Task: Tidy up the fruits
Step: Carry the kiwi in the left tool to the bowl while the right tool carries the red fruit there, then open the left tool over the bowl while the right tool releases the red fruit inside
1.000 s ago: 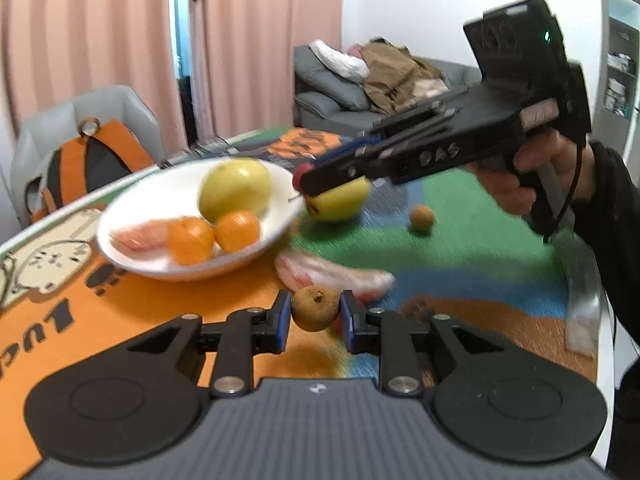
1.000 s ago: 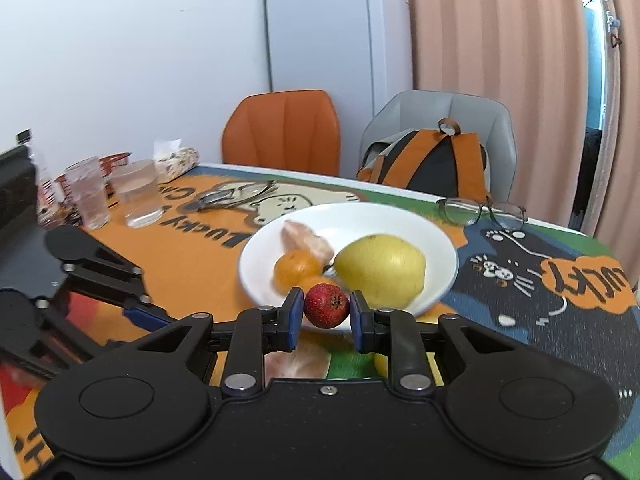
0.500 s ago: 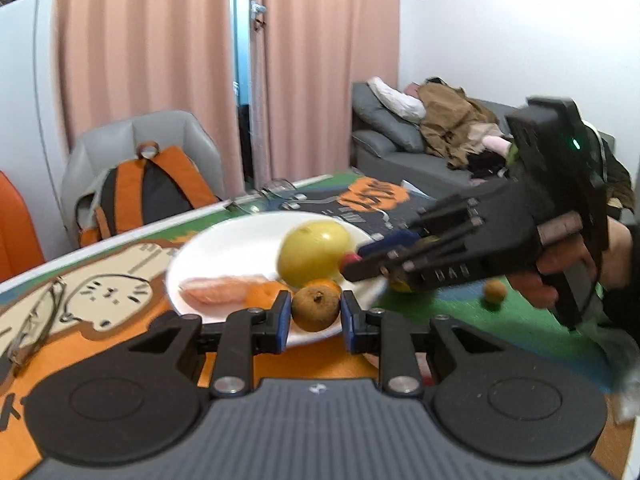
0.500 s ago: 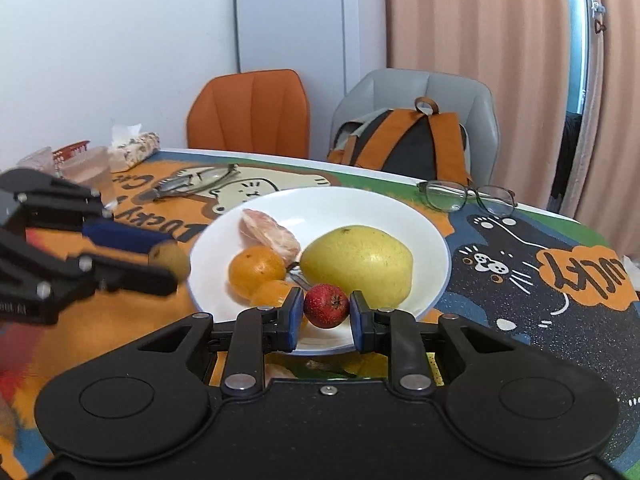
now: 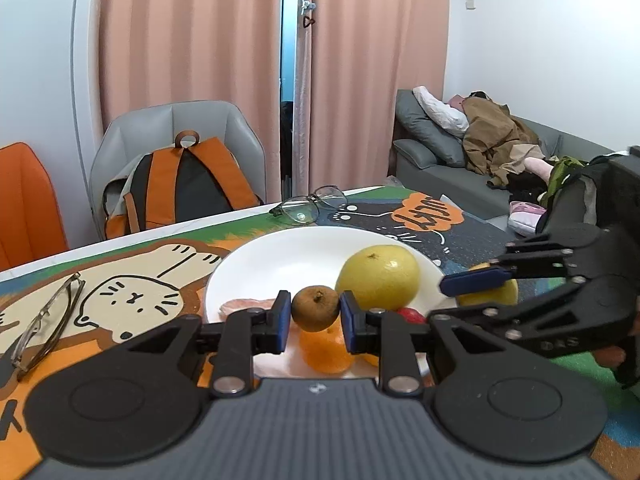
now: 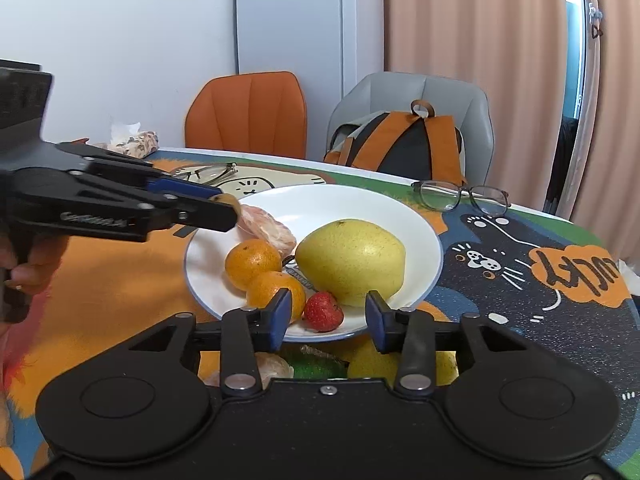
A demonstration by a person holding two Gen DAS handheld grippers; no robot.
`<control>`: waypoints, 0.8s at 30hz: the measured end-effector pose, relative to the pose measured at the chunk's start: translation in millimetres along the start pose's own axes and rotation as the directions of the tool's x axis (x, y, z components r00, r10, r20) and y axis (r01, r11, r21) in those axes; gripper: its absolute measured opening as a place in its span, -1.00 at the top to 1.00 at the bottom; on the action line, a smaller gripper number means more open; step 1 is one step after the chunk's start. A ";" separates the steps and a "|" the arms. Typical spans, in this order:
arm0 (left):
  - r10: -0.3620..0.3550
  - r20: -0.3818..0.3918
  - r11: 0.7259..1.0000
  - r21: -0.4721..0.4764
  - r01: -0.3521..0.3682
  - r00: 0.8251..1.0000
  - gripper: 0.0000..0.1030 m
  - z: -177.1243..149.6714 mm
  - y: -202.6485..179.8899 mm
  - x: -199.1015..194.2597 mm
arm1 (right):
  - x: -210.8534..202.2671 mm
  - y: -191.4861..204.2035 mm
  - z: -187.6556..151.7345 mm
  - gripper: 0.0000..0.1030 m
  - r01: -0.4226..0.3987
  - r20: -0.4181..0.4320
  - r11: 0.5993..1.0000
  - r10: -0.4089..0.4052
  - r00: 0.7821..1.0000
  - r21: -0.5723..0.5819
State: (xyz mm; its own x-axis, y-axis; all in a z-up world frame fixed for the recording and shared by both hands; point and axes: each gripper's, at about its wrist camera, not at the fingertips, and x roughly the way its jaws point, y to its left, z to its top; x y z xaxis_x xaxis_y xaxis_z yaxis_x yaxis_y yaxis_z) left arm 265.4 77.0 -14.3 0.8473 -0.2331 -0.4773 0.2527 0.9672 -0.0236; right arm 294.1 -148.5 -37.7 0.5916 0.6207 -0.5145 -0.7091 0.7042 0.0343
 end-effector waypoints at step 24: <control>0.047 -0.063 0.999 0.013 -0.046 0.997 0.45 -6.2 0.4 22.0 | -61.7 10.8 -2.8 -0.32 0.024 0.163 0.998 -0.014 0.986 -0.057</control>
State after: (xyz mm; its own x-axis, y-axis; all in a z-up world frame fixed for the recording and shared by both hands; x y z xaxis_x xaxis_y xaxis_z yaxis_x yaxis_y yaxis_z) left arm 281.3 72.9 -30.2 0.8272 -0.1809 -0.5320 0.2197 0.9755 0.0100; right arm 248.8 -180.2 -8.0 0.6563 0.6586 -0.3683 -0.7155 0.6981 -0.0266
